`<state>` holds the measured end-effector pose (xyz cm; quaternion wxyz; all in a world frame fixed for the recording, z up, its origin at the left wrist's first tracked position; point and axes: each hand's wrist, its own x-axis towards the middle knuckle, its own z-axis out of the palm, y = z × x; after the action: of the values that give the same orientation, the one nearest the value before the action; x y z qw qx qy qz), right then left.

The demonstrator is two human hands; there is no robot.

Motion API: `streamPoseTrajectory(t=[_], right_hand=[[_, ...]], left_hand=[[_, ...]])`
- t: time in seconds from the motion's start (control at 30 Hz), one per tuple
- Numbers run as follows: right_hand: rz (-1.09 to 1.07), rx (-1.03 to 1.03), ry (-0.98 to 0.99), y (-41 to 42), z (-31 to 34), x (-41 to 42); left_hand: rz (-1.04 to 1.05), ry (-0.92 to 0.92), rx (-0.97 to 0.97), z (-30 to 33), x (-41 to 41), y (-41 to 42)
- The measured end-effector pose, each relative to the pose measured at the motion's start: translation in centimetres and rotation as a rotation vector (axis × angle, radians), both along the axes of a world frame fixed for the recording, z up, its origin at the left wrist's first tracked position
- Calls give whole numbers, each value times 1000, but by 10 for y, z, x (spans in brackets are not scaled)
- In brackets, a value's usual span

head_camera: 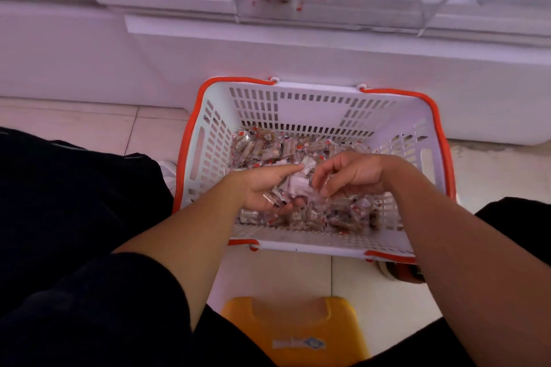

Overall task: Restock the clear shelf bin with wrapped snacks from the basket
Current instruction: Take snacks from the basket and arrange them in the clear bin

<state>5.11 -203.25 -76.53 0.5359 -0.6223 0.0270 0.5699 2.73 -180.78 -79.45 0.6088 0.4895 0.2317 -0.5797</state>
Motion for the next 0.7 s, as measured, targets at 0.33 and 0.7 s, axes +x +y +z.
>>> streamPoseTrajectory(t=[0.33, 0.7], right_hand=[[-492, 125, -85, -7, 18, -1], [-429, -57, -501, 9, 38, 2]], left_hand=[[182, -58, -199, 21, 3, 4], [116, -158, -260, 51, 13, -3]])
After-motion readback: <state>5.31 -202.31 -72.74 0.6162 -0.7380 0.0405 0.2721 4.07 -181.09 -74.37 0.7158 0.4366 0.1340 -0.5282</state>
